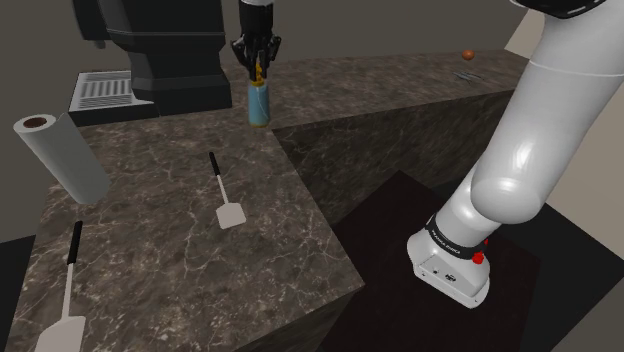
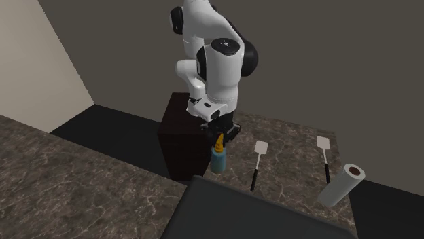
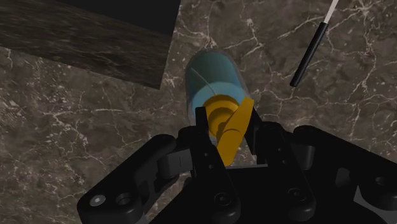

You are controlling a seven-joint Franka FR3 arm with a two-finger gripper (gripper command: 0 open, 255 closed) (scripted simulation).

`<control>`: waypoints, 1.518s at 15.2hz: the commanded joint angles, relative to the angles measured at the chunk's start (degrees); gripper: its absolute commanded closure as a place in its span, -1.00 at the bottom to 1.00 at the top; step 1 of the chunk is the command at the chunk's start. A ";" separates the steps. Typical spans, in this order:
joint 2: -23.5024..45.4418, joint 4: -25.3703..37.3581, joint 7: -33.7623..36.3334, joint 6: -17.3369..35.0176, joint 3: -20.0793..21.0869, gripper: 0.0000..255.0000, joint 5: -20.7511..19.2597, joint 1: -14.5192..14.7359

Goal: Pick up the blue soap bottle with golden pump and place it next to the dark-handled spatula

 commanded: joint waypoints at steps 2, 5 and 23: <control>-0.11 2.28 -0.09 -2.40 0.02 1.00 0.06 0.03; -0.24 4.43 -0.16 -4.67 0.05 1.00 0.11 0.06; 1.93 21.35 -0.28 -19.46 0.25 1.00 -0.25 0.63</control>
